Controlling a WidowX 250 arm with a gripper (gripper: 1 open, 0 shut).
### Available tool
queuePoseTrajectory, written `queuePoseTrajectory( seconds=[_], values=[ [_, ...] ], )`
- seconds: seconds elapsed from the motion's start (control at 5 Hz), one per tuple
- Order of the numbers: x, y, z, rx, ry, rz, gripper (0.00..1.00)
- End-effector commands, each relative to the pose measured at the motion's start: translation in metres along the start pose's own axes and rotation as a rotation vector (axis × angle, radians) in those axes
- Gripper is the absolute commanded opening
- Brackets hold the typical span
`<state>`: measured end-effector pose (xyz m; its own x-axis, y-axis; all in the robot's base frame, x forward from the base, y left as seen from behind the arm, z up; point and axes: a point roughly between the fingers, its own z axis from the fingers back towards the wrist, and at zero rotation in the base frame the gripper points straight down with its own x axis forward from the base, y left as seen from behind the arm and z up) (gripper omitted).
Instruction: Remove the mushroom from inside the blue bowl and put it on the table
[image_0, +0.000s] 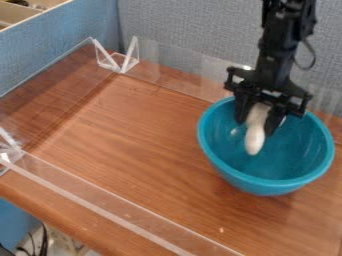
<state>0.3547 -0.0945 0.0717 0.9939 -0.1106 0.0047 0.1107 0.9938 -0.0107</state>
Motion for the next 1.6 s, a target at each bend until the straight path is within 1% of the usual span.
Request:
queuePoseTrajectory(
  seconds=[0.0, 0.2, 0.4, 0.6, 0.8, 1.0, 1.2, 1.4],
  values=[
    [-0.001, -0.011, 0.004, -0.009, -0.055, -0.011, 0.0],
    [-0.008, -0.008, 0.018, -0.01, -0.07, 0.005, 0.0],
    [-0.011, -0.002, 0.026, -0.013, -0.085, 0.001, 0.0],
    [-0.017, 0.012, 0.049, -0.017, -0.12, 0.014, 0.0],
    [-0.021, 0.056, 0.099, -0.005, -0.195, 0.097, 0.0],
    [-0.027, 0.106, 0.122, 0.021, -0.207, 0.212, 0.0],
    [-0.045, 0.154, 0.117, 0.049, -0.16, 0.253, 0.0],
    [-0.069, 0.189, 0.114, 0.061, -0.119, 0.263, 0.0]
  ],
)
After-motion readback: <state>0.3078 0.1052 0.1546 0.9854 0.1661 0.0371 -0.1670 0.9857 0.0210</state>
